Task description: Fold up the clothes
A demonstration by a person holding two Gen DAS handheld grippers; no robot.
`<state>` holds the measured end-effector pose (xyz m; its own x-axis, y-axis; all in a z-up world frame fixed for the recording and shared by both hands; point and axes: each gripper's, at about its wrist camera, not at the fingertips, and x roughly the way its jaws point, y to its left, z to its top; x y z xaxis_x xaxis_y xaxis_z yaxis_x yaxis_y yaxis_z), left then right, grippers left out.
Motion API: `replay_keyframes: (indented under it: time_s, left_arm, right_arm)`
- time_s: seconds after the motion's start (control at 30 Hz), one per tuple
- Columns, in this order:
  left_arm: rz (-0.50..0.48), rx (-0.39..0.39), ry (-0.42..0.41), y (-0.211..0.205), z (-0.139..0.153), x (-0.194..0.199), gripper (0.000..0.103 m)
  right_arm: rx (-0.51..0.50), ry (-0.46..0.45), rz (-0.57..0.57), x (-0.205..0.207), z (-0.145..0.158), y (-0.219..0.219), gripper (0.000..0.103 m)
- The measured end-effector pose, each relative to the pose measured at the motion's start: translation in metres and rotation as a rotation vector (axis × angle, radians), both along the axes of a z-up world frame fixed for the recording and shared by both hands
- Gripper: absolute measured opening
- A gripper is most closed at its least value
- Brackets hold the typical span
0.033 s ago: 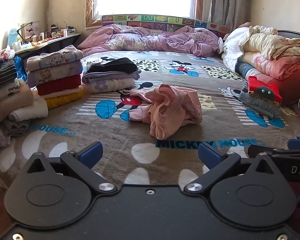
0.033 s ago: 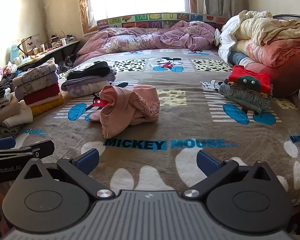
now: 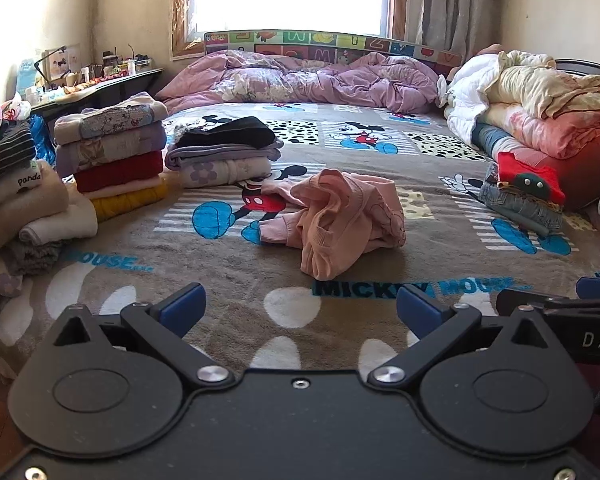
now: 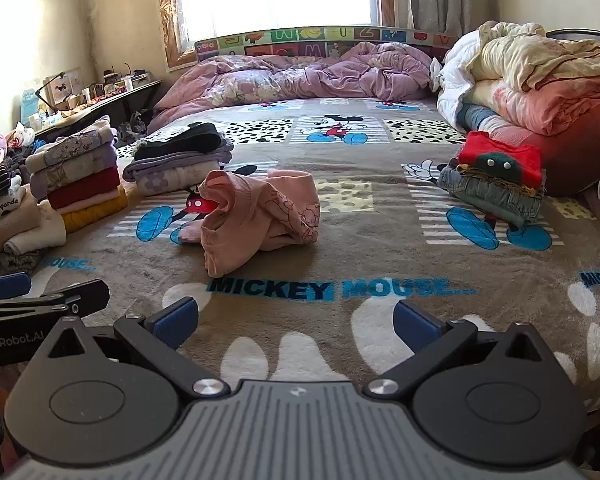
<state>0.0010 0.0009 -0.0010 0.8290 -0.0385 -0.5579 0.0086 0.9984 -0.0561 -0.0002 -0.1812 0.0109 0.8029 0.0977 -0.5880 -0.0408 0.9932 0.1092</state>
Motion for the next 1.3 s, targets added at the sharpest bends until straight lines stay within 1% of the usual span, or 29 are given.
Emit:
replay_keyframes:
  time_s: [0.1,0.27,0.33,0.37,1.3]
  left_arm:
    - [-0.012,-0.025,0.02,0.002,-0.003,0.003,0.103]
    - [-0.008,0.012,0.005,-0.002,-0.006,0.002,0.103]
    - [-0.002,0.014,0.008,-0.003,-0.003,0.002,0.103]
    - [0.002,0.023,0.005,-0.008,-0.009,0.002,0.103]
    - [0.019,0.027,0.013,-0.005,-0.013,0.001,0.103]
  right_arm:
    - [-0.007,-0.002,0.002,0.0,0.0,0.0,0.103]
    - [-0.019,-0.006,0.004,0.0,0.0,0.0,0.103]
    - [-0.021,-0.004,0.005,0.003,-0.001,0.001,0.103]
    - [-0.021,-0.004,0.005,0.004,-0.001,0.002,0.103]
    - [-0.01,0.007,0.016,0.005,-0.007,0.007,0.103]
